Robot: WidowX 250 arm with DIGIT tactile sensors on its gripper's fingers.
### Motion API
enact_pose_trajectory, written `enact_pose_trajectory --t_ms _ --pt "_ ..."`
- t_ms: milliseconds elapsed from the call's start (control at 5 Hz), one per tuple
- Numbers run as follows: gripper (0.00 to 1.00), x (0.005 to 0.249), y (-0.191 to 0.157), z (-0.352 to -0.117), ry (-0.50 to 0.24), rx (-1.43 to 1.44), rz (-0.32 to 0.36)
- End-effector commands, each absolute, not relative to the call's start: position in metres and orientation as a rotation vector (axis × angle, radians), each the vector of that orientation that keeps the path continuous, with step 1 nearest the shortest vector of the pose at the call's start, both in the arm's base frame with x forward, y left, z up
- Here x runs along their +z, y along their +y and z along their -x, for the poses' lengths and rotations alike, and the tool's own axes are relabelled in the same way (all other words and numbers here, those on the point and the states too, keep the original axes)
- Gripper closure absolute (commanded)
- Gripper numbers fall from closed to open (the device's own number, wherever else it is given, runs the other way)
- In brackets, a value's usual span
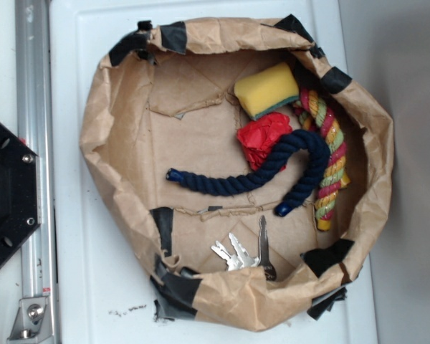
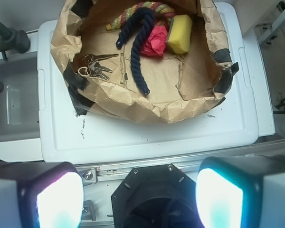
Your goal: Grab the blue rope.
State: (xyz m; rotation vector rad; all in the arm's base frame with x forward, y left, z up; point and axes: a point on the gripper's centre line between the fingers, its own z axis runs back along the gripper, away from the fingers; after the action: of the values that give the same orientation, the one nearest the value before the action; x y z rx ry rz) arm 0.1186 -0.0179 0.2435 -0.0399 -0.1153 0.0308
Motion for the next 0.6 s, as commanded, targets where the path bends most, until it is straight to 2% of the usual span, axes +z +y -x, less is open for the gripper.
enact_pose_trajectory --t_ms 0,200,400 --pt "0.0 0.243 -0.018 -0.119 -0.115 0.031 0.04" --pt "0.0 0.215 -0.018 -0.169 -0.201 -0.074 0.042" --pt "0.0 0.172 -0.023 -0.217 -0.154 -0.126 0.02"
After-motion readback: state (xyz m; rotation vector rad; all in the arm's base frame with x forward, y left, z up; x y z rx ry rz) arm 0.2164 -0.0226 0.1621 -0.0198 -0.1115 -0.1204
